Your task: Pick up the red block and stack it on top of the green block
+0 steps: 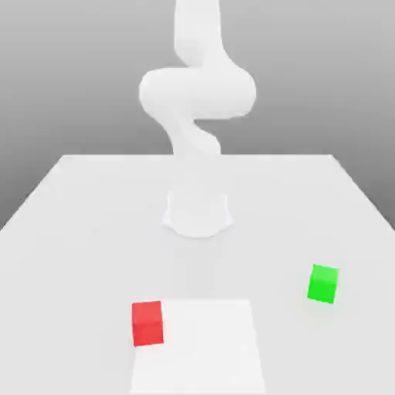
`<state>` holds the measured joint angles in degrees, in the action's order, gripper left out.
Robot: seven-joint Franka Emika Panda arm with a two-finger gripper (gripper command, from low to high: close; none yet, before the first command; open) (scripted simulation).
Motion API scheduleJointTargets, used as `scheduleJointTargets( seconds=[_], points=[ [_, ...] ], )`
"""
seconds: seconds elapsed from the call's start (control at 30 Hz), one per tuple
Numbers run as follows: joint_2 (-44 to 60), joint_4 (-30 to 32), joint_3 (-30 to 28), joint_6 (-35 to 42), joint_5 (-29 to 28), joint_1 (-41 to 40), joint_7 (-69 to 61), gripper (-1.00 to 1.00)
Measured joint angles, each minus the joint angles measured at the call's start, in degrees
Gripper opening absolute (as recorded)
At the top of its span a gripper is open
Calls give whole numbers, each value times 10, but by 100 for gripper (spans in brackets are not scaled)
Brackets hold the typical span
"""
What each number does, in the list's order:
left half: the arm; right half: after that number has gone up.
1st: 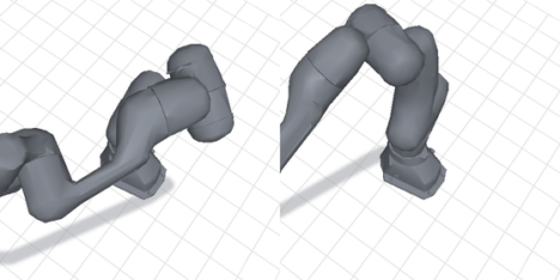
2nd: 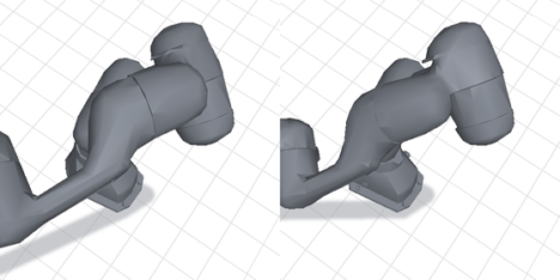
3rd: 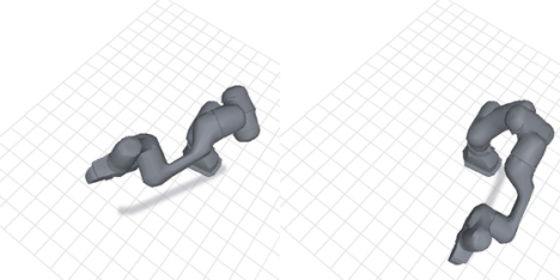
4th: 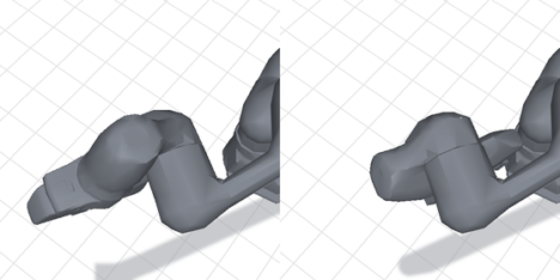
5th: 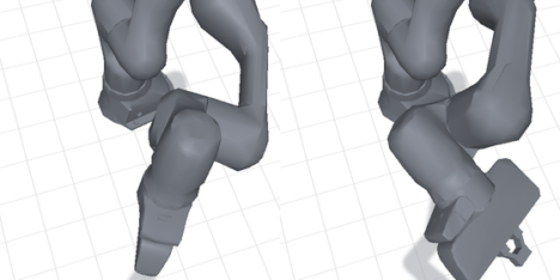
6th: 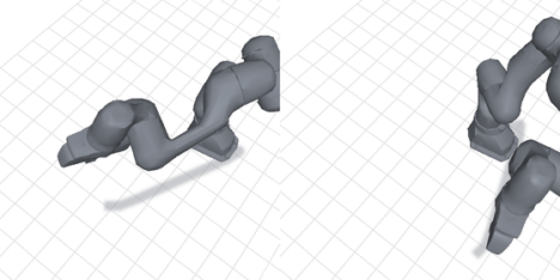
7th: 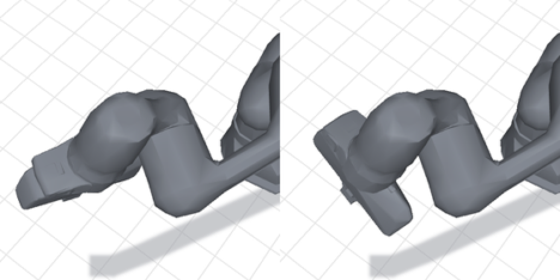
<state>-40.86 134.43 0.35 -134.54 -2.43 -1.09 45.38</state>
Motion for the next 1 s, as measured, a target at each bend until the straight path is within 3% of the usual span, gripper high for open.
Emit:
scheduleJointTargets(
  seconds=[0.23,0.43,0.53,0.67,0.87,0.9,1.0],
  points=[
    [155,79,-8,-84,-56,-34,-27,0],
    [281,145,-35,-154,-68,-51,-74,0],
    [342,178,-51,-191,-49,-52,-116,0],
    [421,219,-53,-242,16,-65,-196,0],
    [542,210,-28,-343,56,-80,-231,0],
    [556,208,-26,-354,58,-82,-232,-100],
    [556,208,-25,-354,57,-82,-232,-100]
  ],
)
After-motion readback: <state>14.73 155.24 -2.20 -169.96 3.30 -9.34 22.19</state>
